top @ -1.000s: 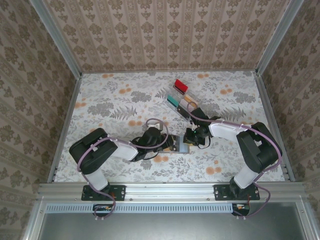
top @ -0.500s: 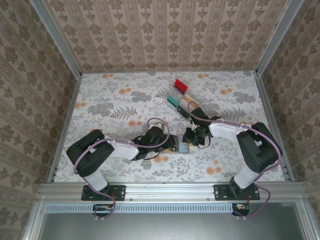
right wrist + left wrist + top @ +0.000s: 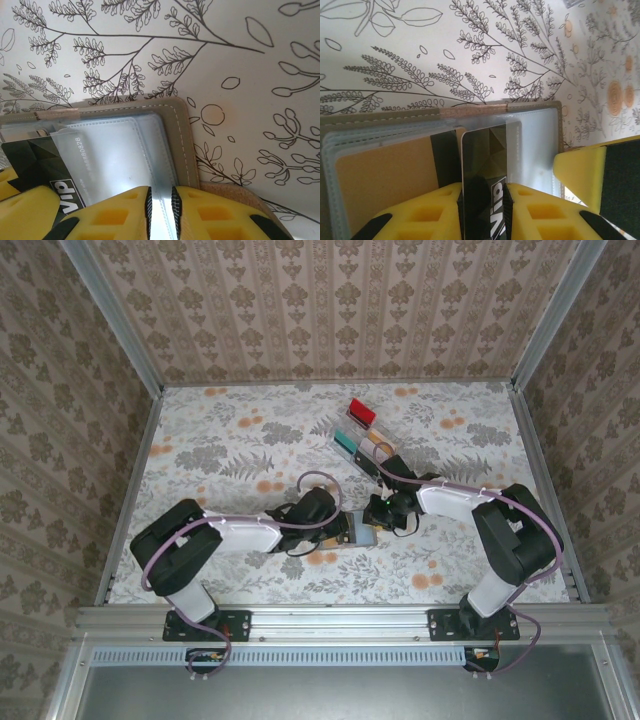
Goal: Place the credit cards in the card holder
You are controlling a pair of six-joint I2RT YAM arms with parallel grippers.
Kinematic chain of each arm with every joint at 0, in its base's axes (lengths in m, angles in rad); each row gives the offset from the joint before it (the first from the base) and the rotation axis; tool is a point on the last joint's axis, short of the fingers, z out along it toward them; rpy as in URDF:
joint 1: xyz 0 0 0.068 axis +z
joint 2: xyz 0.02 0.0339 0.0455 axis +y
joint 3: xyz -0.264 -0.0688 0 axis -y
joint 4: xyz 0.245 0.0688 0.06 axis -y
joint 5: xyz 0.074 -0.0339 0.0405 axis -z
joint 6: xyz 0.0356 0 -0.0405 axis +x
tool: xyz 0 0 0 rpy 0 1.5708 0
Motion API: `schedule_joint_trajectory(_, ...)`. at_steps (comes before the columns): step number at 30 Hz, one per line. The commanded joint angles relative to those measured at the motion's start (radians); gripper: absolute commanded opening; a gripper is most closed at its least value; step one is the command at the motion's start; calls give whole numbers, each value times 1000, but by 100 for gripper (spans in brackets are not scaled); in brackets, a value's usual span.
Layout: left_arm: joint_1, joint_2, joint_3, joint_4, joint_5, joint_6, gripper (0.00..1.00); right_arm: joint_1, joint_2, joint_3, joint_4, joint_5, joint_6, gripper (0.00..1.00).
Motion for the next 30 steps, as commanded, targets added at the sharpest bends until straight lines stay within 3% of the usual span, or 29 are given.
schedule_joint_trajectory(1, -14, 0, 37, -183, -44, 46, 28, 5, -11, -15, -40, 44, 9, 23)
schedule_joint_trajectory(4, -22, -1, 68, -245, -72, 59, 26, 4, -49, 1, -67, 69, 3, 24)
schedule_joint_trajectory(13, -24, 20, 78, -219, -49, 75, 11, -4, -53, 16, -127, 135, -31, 24)
schedule_joint_trajectory(21, -25, 55, 101, -190, -4, 80, 12, -2, 9, -16, -50, 47, -22, 16)
schedule_joint_trajectory(30, -26, 87, 117, -175, 41, 73, 17, -3, 6, -35, -28, 24, -9, 15)
